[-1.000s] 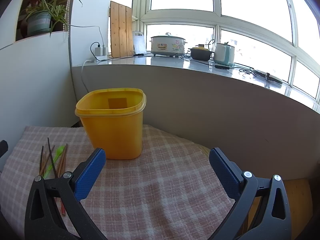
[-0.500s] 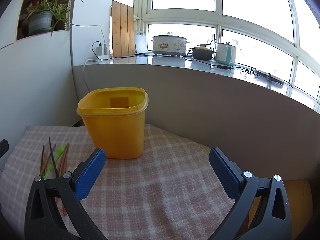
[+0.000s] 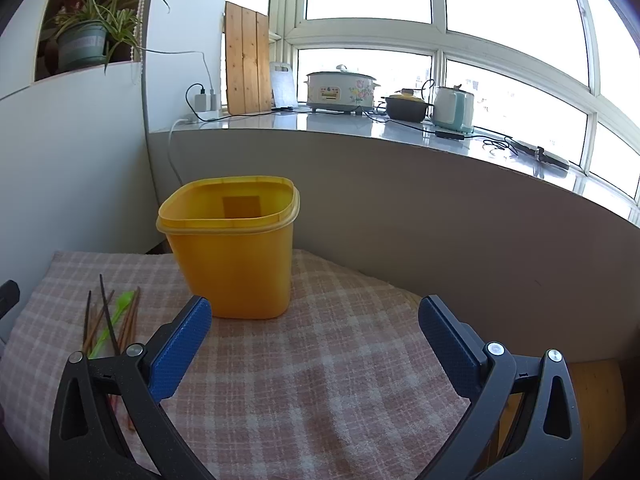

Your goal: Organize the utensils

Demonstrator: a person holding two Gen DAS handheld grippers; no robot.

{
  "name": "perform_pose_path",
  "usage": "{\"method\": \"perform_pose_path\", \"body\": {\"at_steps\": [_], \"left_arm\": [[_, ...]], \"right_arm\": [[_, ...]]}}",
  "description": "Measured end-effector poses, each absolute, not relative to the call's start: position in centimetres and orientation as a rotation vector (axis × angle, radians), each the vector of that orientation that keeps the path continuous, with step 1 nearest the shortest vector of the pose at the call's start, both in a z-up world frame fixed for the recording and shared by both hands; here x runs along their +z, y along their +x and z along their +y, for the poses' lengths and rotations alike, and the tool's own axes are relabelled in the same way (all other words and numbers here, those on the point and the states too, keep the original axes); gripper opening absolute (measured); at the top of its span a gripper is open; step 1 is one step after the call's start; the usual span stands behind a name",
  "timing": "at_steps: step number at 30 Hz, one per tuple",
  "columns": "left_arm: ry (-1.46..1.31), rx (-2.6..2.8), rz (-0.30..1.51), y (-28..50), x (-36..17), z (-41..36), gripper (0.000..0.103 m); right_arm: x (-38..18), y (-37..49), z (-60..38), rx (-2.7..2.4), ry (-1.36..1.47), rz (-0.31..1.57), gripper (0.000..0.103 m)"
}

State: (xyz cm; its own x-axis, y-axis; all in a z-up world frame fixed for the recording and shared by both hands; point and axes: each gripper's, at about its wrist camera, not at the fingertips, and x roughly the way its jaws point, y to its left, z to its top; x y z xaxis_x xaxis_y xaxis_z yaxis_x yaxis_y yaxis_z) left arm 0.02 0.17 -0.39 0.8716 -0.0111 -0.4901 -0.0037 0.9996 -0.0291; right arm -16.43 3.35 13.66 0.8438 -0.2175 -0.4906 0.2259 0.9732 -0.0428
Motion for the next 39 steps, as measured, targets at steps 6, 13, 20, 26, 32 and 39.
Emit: {"method": "perform_pose_path", "body": {"at_steps": [6, 13, 20, 26, 32, 39], "left_arm": [[-0.030, -0.004, 0.512, 0.0, -0.4, 0.2, 0.102], [-0.027, -0.005, 0.515, 0.0, -0.5, 0.2, 0.102], [-0.028, 0.001, 0.522, 0.1, -0.7, 0.0, 0.102], [-0.029, 0.008, 0.528, 0.3, -0.9, 0.0, 0.102], [-0.032, 0.021, 0.538, 0.6, -1.1, 0.4, 0.102], [-0.043, 0.030, 0.591, 1.8, -2.2, 2.3, 0.102]], "right_arm": [[13.7, -16.4, 3.5, -0.232, 0.016, 0.515, 0.102], [13.6, -16.3, 3.4, -0.229, 0.018, 0.522, 0.102], [13.5, -16.2, 3.5, -0.227, 0.019, 0.524, 0.102], [13.4, -16.1, 3.6, -0.222, 0.020, 0.529, 0.102], [13.4, -15.9, 3.8, -0.209, 0.019, 0.532, 0.102], [12.8, -15.0, 4.4, -0.136, 0.008, 0.560, 0.102]]}}
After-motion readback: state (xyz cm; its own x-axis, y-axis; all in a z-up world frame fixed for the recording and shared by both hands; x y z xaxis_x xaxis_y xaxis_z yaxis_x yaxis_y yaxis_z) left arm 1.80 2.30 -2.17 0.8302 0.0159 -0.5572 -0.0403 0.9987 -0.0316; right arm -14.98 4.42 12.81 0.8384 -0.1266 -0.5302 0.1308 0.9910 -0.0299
